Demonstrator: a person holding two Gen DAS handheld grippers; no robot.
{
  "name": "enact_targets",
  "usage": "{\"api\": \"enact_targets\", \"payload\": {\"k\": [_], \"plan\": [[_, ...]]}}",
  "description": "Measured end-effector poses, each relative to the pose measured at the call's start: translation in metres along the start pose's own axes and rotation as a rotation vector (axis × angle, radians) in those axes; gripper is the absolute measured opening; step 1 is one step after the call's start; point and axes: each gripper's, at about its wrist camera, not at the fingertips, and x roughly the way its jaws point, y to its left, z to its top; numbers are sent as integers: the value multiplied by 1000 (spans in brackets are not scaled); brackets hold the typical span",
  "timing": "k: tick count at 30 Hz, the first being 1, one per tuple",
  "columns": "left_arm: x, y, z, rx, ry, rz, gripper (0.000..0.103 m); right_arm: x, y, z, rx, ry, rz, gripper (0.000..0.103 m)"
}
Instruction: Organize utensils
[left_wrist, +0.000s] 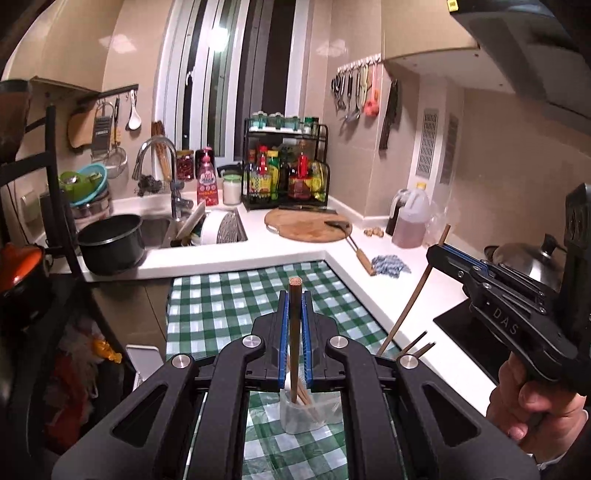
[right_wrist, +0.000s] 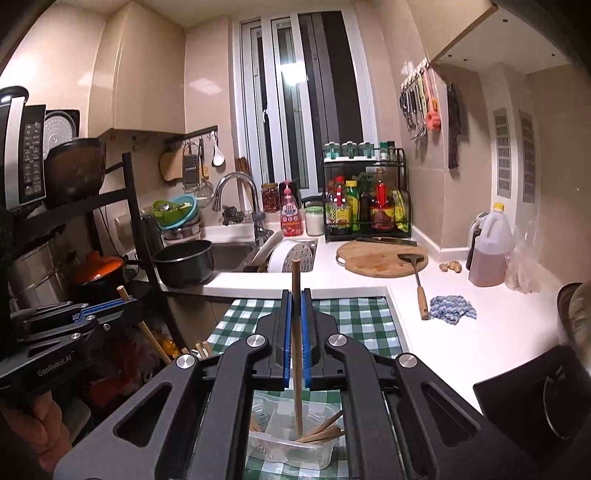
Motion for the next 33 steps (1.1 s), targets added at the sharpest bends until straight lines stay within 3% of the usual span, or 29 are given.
{"api": "enact_targets", "payload": {"k": [10, 11, 12, 15, 17, 20, 22, 23, 25, 27, 30, 33], "plan": [[22, 12, -30, -37, 67, -8, 8, 23, -8, -36, -5, 113, -19, 7], [21, 11, -32, -34, 68, -5, 15, 22, -9, -37, -4, 121, -20, 7], [18, 11, -33, -31, 63, -2, 27, 19, -10, -39, -3, 132, -21, 11], [1, 9, -37, -34, 38, -3, 33, 6, -13, -41, -8, 132, -29, 29], [-14, 9, -39, -41, 10, 0, 36, -7, -15, -40, -3, 120, -33, 34], [-37, 6, -47, -38, -30, 9, 45, -37, -18, -40, -2, 95, -33, 49], [-51, 3, -59, -31, -52, 18, 53, -55, -16, -44, -19, 79, -38, 58], [-57, 1, -66, -28, -60, 22, 61, -68, -14, -49, -37, 69, -45, 62], [-67, -3, -83, -24, -68, 33, 70, -87, -12, -62, -59, 58, -75, 85], [-69, -7, -101, -21, -53, 47, 80, -99, -10, -78, -74, 54, -103, 97], [-60, -12, -130, -44, -2, 77, 90, -101, -11, -110, -92, 102, -164, 98], [-46, -15, -147, -52, 49, 110, 92, -91, -19, -134, -49, 167, -191, 98]]}}
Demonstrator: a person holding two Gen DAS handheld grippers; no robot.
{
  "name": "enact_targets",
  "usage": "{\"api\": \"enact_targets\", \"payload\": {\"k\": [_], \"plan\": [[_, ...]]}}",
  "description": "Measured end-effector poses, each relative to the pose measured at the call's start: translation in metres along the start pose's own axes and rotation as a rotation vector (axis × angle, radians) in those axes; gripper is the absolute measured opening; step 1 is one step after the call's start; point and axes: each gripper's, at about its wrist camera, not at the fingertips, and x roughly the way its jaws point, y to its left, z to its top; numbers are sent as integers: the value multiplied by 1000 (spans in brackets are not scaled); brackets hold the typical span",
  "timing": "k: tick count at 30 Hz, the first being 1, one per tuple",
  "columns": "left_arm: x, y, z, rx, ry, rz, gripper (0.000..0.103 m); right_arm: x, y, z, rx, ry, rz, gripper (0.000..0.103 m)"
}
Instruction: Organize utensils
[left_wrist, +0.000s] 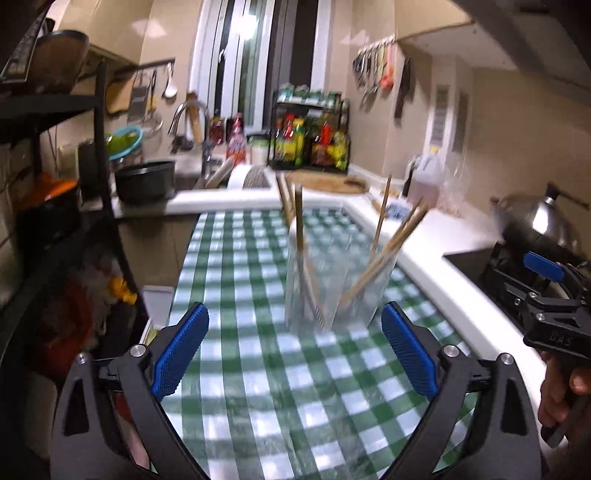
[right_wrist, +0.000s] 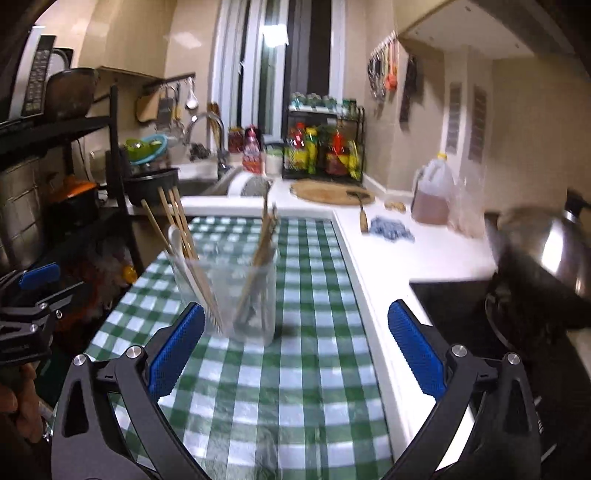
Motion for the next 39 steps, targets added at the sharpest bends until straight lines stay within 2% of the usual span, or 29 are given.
{"api": "enact_targets", "payload": {"k": [5, 9, 14, 21, 39], "plan": [[15, -1, -8, 6, 6, 41, 95, 14, -6, -16, 48, 34, -10, 98], [24, 4, -11, -35, 18, 37, 95, 13, -3, -16, 58, 24, -7, 98], [26, 5, -15, -29, 23, 63, 95, 11, -2, -14, 62, 15, -10, 98], [22, 4, -17, -15, 8, 59, 95, 5, -1, -13, 67, -8, -20, 98], [22, 0, -16, -13, -1, 45, 95, 9, -2, -14, 67, 4, -24, 98]]}}
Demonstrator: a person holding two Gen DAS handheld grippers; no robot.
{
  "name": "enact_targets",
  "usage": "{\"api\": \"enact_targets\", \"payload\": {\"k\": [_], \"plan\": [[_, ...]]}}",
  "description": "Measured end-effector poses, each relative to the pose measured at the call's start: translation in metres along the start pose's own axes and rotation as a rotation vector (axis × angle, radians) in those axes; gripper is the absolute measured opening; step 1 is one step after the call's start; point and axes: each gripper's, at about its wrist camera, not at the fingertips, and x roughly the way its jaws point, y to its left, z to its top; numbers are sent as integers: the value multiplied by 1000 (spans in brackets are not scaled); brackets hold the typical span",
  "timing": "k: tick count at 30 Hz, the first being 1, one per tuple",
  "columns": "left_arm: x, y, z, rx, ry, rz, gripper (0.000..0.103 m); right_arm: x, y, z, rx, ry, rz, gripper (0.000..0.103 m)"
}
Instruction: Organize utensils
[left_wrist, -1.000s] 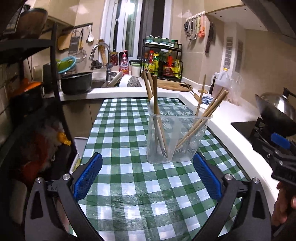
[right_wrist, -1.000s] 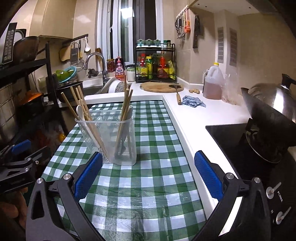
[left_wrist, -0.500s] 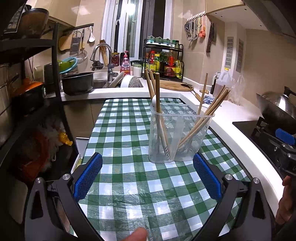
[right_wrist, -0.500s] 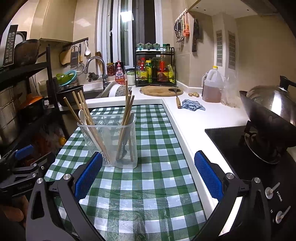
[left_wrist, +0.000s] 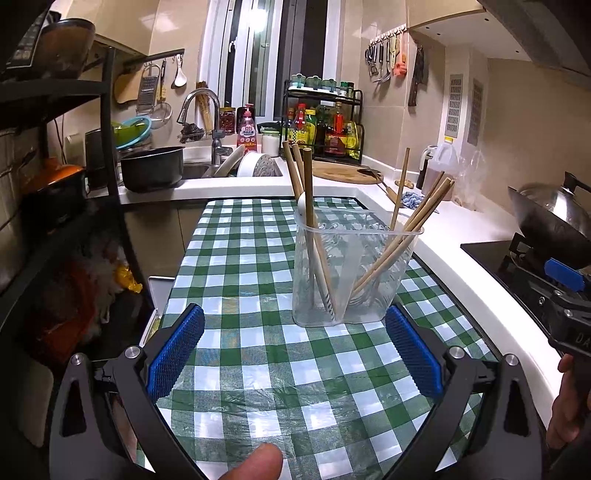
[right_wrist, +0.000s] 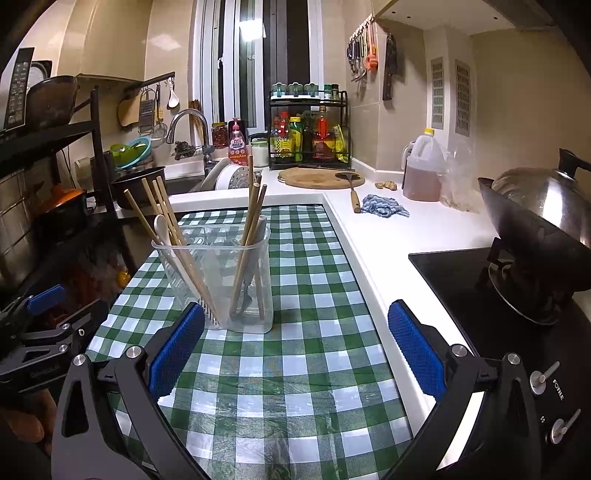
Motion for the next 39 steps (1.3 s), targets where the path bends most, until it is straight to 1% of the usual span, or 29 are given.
{"api": "enact_targets", "payload": {"k": [28, 33, 39], "plan": [[-4, -2, 2, 12, -21, -12, 95, 2, 1, -1, -7, 2, 5, 98], [-6, -3, 1, 25, -36, -15, 95, 3, 1, -1, -8, 2, 6, 98], [-10, 0, 1, 14, -64, -16, 95, 3, 4, -3, -10, 4, 4, 98]]}}
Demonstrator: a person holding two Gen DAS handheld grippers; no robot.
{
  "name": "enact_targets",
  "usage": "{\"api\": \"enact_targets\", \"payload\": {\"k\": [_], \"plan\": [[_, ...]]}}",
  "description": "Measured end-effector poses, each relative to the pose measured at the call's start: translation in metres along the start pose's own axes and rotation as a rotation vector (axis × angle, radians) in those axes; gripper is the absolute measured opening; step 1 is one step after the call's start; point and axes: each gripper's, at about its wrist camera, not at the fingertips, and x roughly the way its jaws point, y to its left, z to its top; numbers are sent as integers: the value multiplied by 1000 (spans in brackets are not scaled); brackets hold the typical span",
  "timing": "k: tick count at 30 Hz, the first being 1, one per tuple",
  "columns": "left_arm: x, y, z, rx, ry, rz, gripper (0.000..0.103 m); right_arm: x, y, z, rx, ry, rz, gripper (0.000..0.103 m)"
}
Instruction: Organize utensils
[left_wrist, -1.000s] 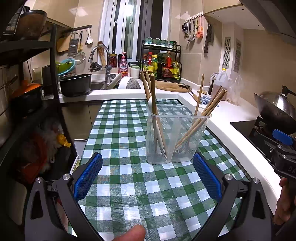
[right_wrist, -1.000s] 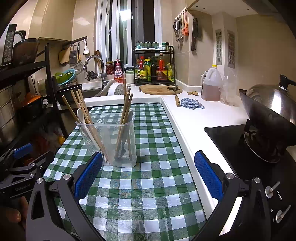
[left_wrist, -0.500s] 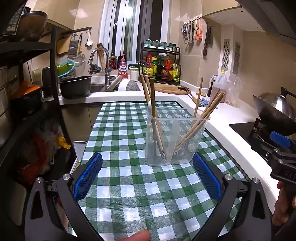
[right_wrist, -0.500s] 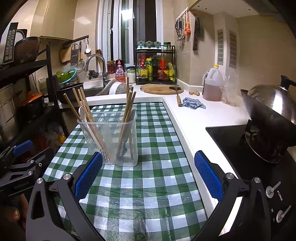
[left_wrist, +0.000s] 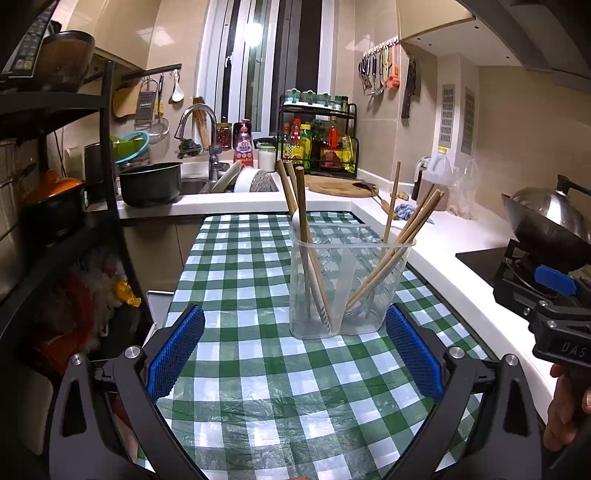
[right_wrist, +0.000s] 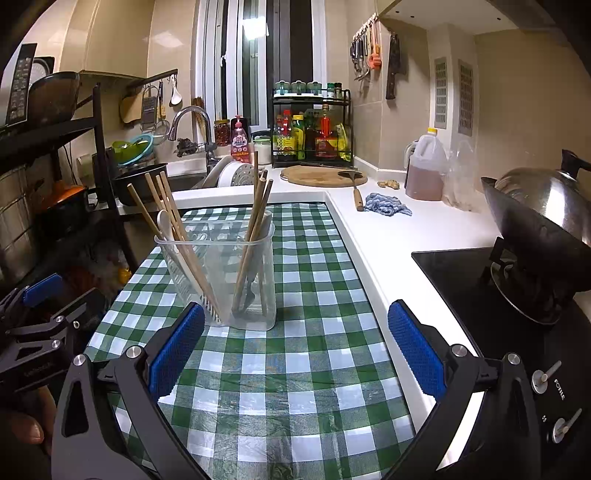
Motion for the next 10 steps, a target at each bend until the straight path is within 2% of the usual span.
{"api": "enact_targets", "payload": {"k": [10], "plan": [[3, -1, 0, 1, 22, 10, 95, 0, 2, -2, -1, 2, 3, 98]]}}
